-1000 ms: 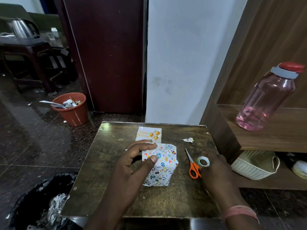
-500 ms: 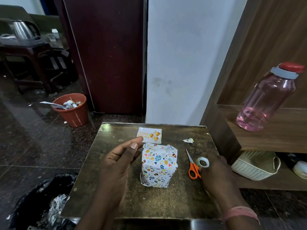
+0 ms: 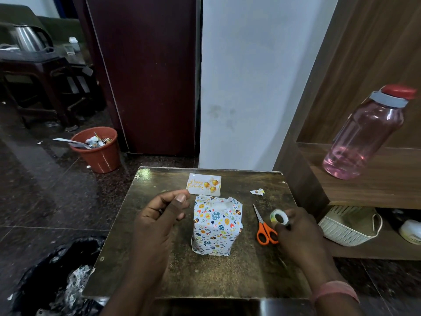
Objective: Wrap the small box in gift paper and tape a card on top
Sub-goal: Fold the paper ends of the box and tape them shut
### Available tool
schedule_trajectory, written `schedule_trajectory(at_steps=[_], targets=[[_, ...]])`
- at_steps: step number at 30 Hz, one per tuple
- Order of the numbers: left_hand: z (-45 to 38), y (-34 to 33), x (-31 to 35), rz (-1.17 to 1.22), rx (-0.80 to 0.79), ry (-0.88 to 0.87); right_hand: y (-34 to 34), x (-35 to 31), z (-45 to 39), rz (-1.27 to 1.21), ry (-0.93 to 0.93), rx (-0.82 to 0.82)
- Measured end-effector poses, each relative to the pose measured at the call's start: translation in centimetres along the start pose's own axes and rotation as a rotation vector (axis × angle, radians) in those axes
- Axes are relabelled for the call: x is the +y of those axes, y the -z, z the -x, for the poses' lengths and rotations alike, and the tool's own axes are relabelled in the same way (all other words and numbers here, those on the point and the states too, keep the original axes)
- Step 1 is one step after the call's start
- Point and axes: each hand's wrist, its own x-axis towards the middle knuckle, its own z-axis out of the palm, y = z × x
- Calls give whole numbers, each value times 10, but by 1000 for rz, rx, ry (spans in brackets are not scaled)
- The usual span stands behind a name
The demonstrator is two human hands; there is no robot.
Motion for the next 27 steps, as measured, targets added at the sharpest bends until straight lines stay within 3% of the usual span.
schedule_trajectory(at_steps=[4,8,13,17,22,27], targets=[[0,1,0,-27,9,-17,14,-12,-2,-616,-41,65],[3,-2,3,-29,-9,-52,28,-39,11,-1124,67,-114],[10,-11,16,-31,-95,-114,29,-72,37,-993,367,-225],[17,-16,25,-220,-113,-280,25,-94,62,-945,516,-338],[24,-17,35,-443,-138,-386,22,-104,78,-650,690,-201],[26,-22,35,-446,-144,-349,20,-102,78,-384,745,-147]])
